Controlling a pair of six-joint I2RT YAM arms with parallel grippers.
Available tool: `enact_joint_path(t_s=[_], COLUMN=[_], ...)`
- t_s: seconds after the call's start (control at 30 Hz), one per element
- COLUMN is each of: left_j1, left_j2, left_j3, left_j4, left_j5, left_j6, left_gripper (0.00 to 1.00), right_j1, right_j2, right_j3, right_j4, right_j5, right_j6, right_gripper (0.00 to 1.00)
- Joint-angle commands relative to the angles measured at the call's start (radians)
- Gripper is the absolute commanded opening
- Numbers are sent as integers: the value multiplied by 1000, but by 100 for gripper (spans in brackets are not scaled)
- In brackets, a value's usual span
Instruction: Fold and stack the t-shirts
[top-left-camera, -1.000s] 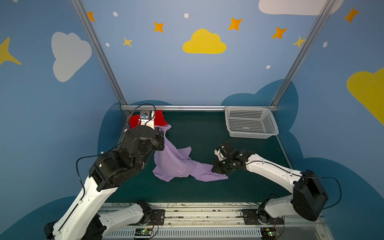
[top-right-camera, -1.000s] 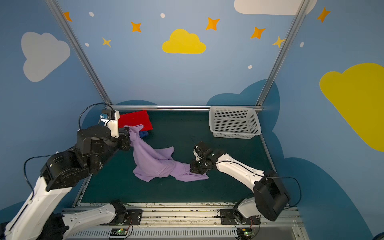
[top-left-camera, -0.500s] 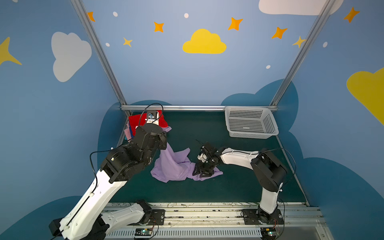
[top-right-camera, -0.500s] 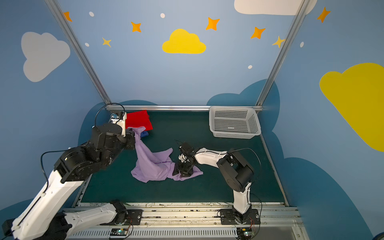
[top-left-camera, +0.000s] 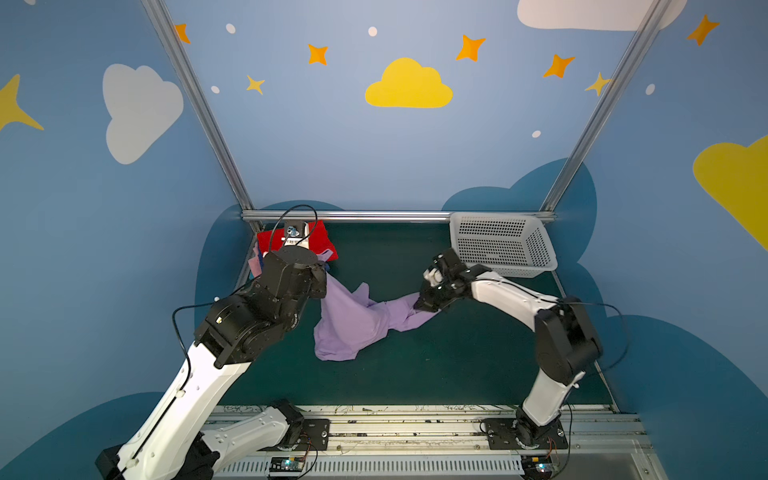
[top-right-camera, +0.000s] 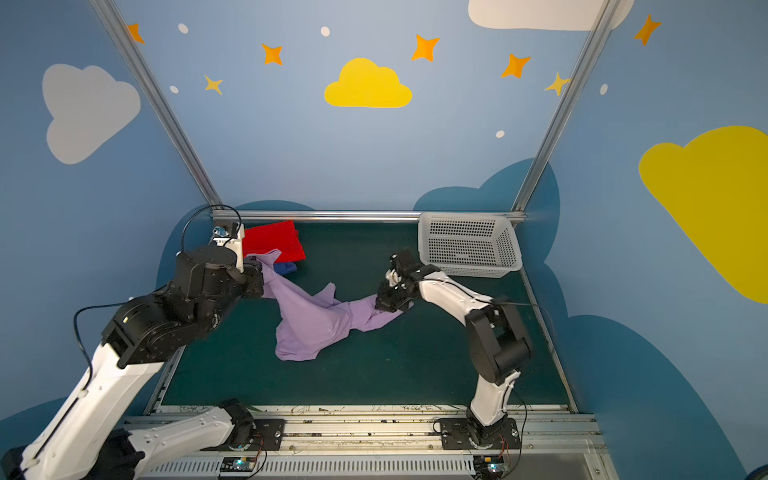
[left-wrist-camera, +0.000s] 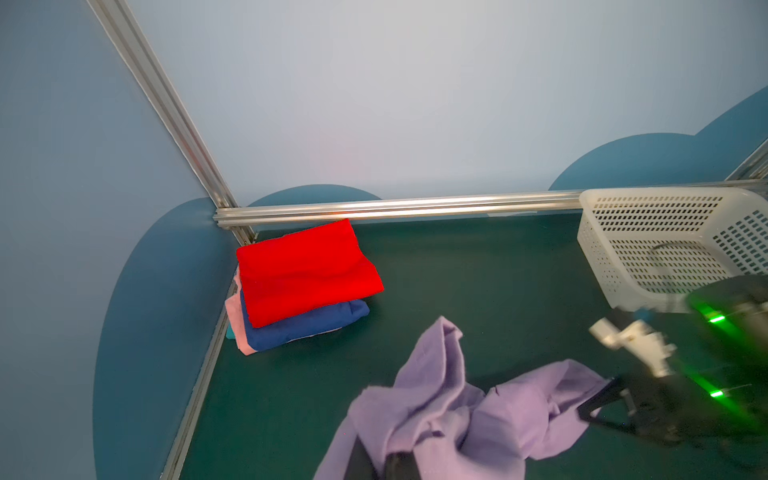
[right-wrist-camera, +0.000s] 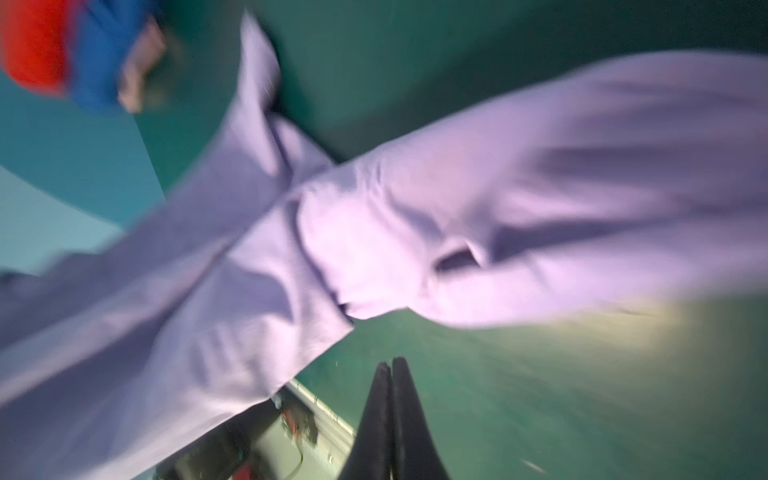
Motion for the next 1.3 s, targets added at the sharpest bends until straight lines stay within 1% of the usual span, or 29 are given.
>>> enact_joint_path(t_s=[0.0,0.1,0.17,0.23,0.3,0.33,0.37,0.4,0.47,0.5,0.53,0.63,0.8,0.93,0.97,1.0,1.03,1.07,1.1,1.17,1.27], left_j1=[15,22,26,26,26,27,27,25,27,26,27,26,26,26,27,26,26,26,26,25,25], left_j2=[-38,-53,-56,-54,-45,-41,-37,-35,-33,-32,-30,-22,-14,-13,-10,-11,-11,-13,-13,-17,-31], left_j3=[29,30,32,32,32,31,29,26,24,25,26,32,36,52,61,70,80,92,100,120,128], left_j4=[-2,3,4,4,5,5,7,9,15,18,18,16,17,13,10,4,-2,-9,-14,-29,-35], left_j5=[-46,-57,-47,-26,-5,2,6,9,17,23,26,35,36,37,37,36,30,25,22,11,-1], left_j6=[25,31,27,15,1,-3,-7,-10,-15,-17,-19,-20,-14,-10,-6,-4,0,5,9,18,28], left_gripper=[4,4,4,4,4,4,4,4,4,4,4,4,4,4,4,4,4,4,4,4,4], right_j1=[-64,-106,-111,-87,-22,15,59,101,166,188,219,304,410,433,431,426,414,396,375,310,211], right_j2=[-166,-254,-299,-332,-348,-344,-335,-316,-259,-229,-193,-94,109,289,324,348,367,372,363,320,245], right_j3=[42,47,36,-2,-51,-70,-89,-105,-120,-117,-111,-74,33,145,164,183,210,236,257,326,471], right_j4=[-182,-235,-237,-200,-155,-137,-115,-89,-44,-27,-5,68,196,295,335,360,374,369,348,256,51], right_j5=[163,214,218,197,195,192,185,169,111,88,71,47,-30,-132,-163,-190,-216,-226,-222,-185,-93], right_j6=[-112,-142,-156,-166,-159,-150,-135,-118,-69,-54,-46,-44,-36,39,61,74,84,86,79,24,-85], right_gripper=[0,0,0,0,1,13,35,52,70,82,85,85,85,83,78,66,39,7,0,0,0])
